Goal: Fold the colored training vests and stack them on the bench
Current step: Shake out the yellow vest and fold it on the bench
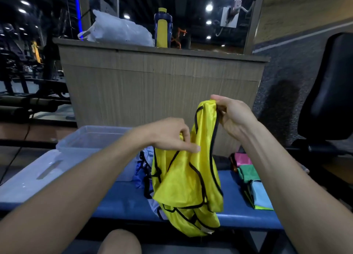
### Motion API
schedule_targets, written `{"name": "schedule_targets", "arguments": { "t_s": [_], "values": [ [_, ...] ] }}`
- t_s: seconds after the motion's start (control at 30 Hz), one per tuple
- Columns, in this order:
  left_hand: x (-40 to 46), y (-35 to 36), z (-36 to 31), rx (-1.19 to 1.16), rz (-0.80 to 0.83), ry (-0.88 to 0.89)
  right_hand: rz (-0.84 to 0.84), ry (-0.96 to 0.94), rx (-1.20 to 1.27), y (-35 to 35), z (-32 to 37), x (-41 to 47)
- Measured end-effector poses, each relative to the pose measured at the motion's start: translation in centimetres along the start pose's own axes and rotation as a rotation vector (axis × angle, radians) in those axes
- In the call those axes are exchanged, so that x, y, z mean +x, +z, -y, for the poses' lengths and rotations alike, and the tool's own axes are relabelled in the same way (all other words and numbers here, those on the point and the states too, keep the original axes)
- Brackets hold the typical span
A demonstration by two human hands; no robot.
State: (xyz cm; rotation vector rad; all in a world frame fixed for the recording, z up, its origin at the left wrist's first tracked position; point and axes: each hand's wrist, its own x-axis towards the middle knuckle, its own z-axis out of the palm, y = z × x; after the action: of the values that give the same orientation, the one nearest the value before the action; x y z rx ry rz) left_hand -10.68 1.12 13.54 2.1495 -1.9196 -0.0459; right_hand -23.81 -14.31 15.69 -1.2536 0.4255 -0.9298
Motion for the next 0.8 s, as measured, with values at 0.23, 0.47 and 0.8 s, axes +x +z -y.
{"name": "schedule_targets", "arguments": {
  "t_s": [0.23, 0.47, 0.8],
  "values": [
    [0.9, 4.2, 1.0, -0.224, -0.249, -0.034, 0.096, -0.023, -0.041, 0.7, 0.8, -0.6],
    [2.6, 4.6, 0.3, -0.653, -0.493, -0.033, 0.255, 0.016, -0.174, -0.3, 0.2, -1.0],
    [2.0, 0.9, 1.4, -0.703, -0.331, 0.021, 0.245, -0.254, -1.267, -4.6, -1.0, -0.6]
  ]
}}
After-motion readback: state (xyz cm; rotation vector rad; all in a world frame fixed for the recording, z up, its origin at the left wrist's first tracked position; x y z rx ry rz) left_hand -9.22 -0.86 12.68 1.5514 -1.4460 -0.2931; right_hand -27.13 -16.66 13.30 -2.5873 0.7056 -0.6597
